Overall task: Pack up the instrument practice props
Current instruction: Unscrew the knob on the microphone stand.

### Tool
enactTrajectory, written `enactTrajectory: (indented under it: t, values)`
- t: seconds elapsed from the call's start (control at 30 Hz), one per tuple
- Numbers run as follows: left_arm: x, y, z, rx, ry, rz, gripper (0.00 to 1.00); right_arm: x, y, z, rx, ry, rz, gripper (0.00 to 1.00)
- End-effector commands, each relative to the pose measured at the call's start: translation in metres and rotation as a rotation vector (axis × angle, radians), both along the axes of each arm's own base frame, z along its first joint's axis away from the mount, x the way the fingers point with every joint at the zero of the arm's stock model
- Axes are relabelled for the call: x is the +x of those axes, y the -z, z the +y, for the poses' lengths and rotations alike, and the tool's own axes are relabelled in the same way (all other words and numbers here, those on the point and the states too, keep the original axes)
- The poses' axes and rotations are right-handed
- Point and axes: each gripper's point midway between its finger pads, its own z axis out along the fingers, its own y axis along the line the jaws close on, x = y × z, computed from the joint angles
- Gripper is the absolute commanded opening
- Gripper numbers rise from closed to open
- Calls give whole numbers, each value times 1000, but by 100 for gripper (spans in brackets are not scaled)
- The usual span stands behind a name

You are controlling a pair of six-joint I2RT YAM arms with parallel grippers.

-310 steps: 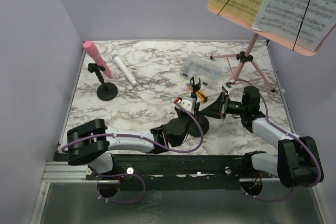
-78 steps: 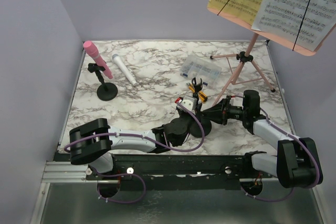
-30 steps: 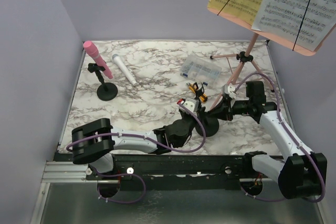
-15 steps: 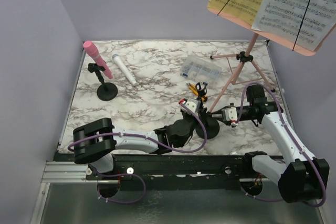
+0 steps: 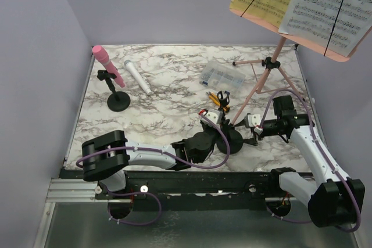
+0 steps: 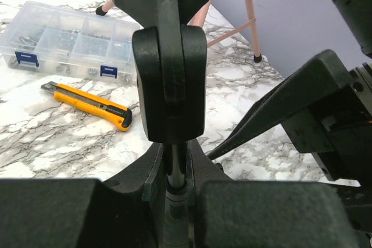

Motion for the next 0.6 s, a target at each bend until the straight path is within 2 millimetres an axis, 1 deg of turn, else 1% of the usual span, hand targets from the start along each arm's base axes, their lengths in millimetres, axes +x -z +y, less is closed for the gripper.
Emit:
enactTrajectory:
  t: [0.0,0.07,0.13,0.23,0.3,0.4,0.47,0.57]
  values:
    - [-1,5,-5,23,13,9,0,2,-13,-7,5,195,232,64]
    - [-1,5,-4,30,16,5,0,1,-19,-7,20,237,282,65]
    - [-1,5,-4,35,16,2,0,-4,-27,-3,54,246,346,65]
    - [0,6,-2,37,11,2,0,-6,-42,2,100,273,446,65]
    - [0,7,-1,35,9,6,0,-5,-46,1,88,285,456,65]
    - [-2,6,0,27,12,10,0,0,-46,-4,54,341,495,65]
    - [-2,5,1,24,14,11,0,-3,-48,-4,57,367,548,66]
    - [-2,4,2,27,14,5,0,-12,-60,0,86,345,606,66]
